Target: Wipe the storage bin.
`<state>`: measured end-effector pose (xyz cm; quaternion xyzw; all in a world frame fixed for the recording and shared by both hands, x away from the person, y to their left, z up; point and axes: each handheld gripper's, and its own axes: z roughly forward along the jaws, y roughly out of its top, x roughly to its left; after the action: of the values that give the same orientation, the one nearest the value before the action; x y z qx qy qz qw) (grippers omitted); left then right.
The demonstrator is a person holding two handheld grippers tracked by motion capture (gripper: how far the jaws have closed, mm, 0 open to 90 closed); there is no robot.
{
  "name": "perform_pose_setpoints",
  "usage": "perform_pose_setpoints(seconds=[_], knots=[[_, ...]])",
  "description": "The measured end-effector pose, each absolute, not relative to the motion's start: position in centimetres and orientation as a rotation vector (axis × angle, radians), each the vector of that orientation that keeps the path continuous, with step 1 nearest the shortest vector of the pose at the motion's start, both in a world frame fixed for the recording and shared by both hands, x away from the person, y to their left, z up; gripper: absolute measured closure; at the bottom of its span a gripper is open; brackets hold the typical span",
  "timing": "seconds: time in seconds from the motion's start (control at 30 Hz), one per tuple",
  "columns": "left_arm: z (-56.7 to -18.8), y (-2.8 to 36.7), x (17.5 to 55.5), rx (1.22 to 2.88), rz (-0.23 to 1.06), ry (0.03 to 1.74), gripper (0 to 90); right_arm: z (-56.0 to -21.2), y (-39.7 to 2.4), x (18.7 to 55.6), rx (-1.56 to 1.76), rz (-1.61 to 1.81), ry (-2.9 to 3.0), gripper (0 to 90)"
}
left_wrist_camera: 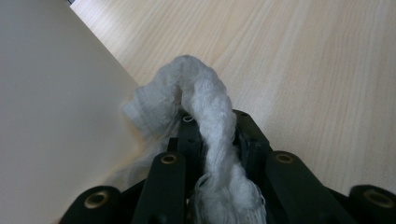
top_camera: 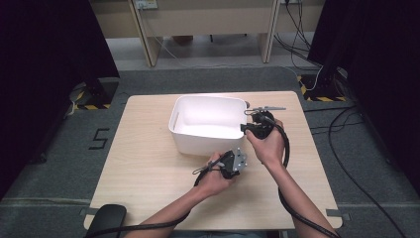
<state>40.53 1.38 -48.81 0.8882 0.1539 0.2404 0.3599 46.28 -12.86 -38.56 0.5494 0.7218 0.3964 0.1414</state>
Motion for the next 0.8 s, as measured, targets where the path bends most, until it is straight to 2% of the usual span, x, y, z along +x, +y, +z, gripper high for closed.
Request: perform_pose_setpoints(seconds=[0.33, 0.8], knots=[[-47.6, 1.6, 40.4, 2.245, 0.629, 0.428, 75.3, -38.6, -12.8, 46.3, 1.586, 1.144, 2.084, 72.8], [-44.0, 1.7, 40.1, 2.177, 0.646, 0.425, 75.3, -38.6, -12.9, 46.3, 1.587, 1.143, 2.082, 72.8]])
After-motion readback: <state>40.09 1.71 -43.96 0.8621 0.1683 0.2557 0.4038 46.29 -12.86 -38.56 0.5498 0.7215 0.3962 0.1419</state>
